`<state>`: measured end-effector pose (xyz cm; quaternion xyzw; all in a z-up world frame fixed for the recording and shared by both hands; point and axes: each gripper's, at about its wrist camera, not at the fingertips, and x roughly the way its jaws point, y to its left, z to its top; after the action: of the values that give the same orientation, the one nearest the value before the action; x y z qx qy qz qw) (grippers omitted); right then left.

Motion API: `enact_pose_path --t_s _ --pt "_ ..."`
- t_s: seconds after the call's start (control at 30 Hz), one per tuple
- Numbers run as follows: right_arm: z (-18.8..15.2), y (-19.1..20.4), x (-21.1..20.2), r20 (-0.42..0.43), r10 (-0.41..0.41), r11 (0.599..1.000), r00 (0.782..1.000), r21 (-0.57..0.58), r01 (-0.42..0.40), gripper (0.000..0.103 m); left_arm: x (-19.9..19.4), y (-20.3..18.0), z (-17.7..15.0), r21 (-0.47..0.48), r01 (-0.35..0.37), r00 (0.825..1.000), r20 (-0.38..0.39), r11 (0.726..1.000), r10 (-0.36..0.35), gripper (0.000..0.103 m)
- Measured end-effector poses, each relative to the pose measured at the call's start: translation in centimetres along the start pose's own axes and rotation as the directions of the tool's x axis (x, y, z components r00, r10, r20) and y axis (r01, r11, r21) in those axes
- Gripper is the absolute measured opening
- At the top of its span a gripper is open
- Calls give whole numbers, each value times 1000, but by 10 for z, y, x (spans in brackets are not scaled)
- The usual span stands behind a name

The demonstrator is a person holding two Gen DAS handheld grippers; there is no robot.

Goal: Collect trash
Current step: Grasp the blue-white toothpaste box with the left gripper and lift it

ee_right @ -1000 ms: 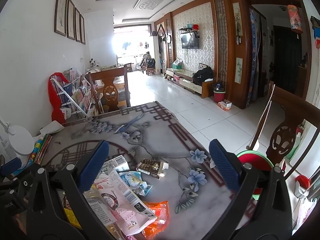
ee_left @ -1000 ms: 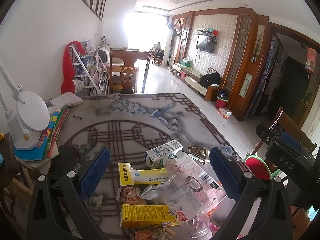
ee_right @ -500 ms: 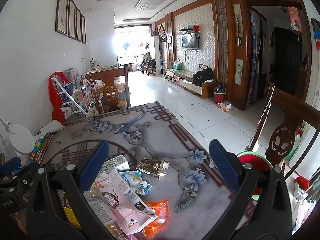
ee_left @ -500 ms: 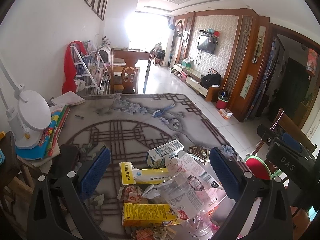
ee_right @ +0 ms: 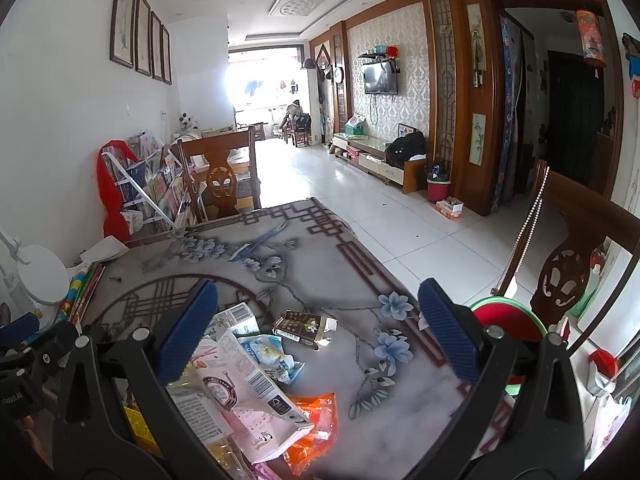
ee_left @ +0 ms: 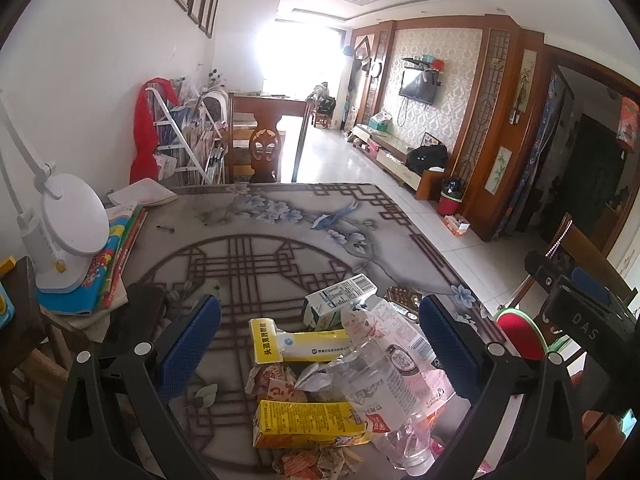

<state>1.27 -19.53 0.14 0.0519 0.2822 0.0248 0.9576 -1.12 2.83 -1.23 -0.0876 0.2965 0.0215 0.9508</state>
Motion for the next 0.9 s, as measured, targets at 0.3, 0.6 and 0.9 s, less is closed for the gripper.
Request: enact_pose_path --t_s 0.3,0.6,0.9 --pt "-3 12 9 -128 118 977 985 -160 -138 99 -17 6 -32 284 177 983 -100 942 -154 95" --pt "-36 8 17 -402 332 904 854 -122 -409 99 -41 13 -143 504 530 824 -497 683 -272 88" --pt "-56 21 15 -472 353 893 808 -89 -442 99 -38 0 -196 585 523 822 -538 620 -187 80"
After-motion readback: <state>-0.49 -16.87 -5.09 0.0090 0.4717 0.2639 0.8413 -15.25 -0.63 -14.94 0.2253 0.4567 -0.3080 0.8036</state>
